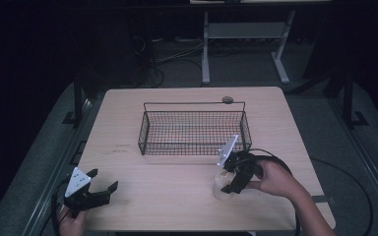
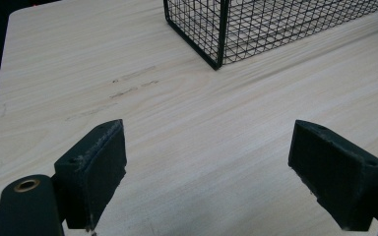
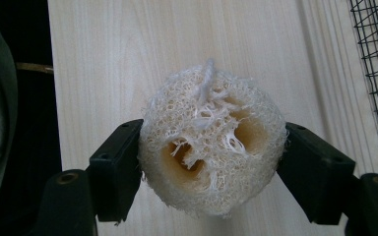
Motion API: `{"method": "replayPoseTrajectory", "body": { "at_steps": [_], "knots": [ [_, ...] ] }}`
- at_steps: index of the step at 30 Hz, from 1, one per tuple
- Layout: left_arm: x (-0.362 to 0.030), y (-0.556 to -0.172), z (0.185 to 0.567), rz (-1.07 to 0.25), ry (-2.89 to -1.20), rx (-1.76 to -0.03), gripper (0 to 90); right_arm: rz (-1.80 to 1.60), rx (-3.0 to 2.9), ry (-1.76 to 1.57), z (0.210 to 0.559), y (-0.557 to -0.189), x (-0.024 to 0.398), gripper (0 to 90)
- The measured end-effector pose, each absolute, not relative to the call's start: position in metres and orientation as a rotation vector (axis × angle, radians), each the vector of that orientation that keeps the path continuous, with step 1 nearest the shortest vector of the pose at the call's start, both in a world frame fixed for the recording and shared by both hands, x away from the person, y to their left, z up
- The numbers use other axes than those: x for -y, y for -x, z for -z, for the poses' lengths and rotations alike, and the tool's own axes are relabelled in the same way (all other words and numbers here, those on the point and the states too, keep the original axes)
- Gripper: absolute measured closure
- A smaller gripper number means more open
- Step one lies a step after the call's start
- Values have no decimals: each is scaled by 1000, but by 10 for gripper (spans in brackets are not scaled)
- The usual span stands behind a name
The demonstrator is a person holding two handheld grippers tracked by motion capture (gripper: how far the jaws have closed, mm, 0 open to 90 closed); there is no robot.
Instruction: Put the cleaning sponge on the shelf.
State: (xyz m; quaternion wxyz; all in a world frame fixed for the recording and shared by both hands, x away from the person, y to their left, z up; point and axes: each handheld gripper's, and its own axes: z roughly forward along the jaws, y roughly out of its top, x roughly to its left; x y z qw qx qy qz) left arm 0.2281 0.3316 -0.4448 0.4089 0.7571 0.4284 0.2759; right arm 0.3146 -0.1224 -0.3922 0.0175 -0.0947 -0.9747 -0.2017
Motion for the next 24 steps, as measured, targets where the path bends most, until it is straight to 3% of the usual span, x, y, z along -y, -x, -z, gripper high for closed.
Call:
{"method": "replayPoseTrajectory", "body": {
  "at_steps": [24],
  "knots": [
    [-331, -228, 444, -700, -1912, -1074, 137, 657, 3038, 221, 348, -325, 112, 283]
  ]
}}
